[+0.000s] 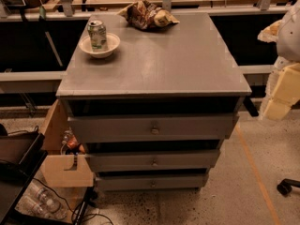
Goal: Pick 7up can from paper bowl and place on counter
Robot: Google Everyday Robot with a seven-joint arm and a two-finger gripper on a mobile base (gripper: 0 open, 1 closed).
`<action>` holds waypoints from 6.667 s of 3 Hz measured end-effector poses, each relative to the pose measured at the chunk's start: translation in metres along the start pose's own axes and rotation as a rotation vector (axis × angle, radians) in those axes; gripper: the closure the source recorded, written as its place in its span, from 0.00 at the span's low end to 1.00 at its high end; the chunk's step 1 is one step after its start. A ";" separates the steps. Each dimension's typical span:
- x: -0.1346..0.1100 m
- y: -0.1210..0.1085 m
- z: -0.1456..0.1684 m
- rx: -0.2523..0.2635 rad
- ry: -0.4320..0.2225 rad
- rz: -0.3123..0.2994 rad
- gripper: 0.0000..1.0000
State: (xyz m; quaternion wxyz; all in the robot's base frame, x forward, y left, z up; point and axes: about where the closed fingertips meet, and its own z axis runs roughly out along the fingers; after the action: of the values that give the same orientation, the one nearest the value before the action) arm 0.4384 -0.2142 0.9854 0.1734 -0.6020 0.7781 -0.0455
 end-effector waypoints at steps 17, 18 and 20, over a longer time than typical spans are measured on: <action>-0.369 -0.234 0.212 -0.055 -1.115 0.264 0.00; -0.396 -0.244 0.224 -0.104 -1.193 0.251 0.00; -0.430 -0.225 0.230 -0.182 -1.192 0.248 0.00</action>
Offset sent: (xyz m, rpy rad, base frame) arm 0.1030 0.0016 -0.0121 0.2926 -0.1953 -0.0009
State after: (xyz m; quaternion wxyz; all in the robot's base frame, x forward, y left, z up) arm 0.8130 0.1660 0.9260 0.5303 -0.4413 0.6123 0.3861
